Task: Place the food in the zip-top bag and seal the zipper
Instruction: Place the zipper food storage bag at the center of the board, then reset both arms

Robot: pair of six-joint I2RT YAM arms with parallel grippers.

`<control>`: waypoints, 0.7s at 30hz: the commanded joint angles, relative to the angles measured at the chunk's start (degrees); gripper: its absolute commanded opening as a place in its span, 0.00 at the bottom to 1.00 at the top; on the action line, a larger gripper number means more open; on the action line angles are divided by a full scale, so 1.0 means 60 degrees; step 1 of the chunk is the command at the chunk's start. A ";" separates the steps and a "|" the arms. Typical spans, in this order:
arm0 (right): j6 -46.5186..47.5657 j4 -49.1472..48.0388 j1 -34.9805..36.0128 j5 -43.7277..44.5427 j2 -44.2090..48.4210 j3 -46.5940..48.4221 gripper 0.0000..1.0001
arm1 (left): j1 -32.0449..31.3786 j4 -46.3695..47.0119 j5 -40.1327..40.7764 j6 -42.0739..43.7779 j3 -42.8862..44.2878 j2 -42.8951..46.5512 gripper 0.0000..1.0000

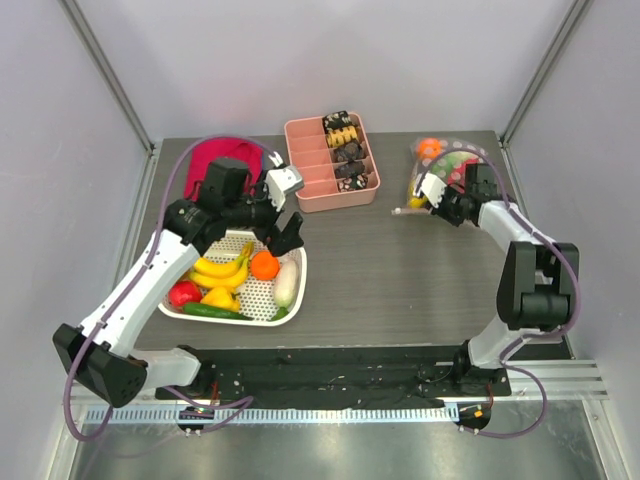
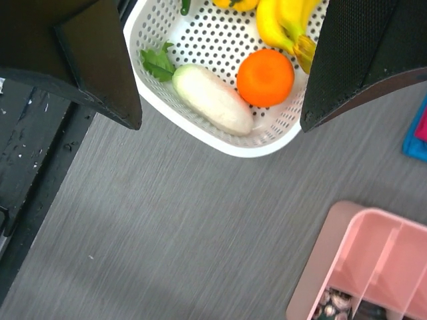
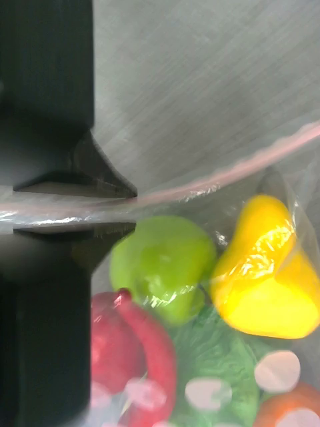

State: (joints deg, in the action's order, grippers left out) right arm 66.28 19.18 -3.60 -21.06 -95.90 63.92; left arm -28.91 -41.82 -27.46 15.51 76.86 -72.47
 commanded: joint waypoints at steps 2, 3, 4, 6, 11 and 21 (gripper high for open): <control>0.0218 0.1050 0.0013 -0.0488 0.2284 -0.0984 0.44 | 0.0437 0.0144 0.0300 -0.1250 -0.0095 0.0081 1.00; 0.0145 0.1211 0.0013 -0.0605 0.2591 -0.1116 0.59 | 0.0525 0.0144 0.0314 -0.1353 -0.0037 0.0052 1.00; 0.0072 0.1517 0.0013 -0.0722 0.3247 -0.1277 0.64 | 0.0700 0.0101 0.0344 -0.1427 0.0021 0.0022 1.00; -0.0408 0.1782 0.0028 -0.1074 0.3880 -0.1381 0.74 | 0.0906 -0.0147 0.0358 -0.1822 0.0327 -0.0168 1.00; -0.2911 0.2457 0.0028 -0.1485 0.5549 -0.1030 0.84 | 0.1637 -0.1537 0.0461 -0.2350 0.1382 -0.0972 1.00; -0.8876 0.3072 0.0028 -0.0871 0.6520 -0.0663 0.86 | 0.2987 -0.1365 0.1323 -0.2748 -0.0489 0.0064 1.00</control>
State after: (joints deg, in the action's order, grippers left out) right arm 29.04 35.22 -3.57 -27.97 -57.76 58.83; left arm -11.68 -49.52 -23.88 -1.10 78.72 -76.64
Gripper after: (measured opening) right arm 0.854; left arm 0.996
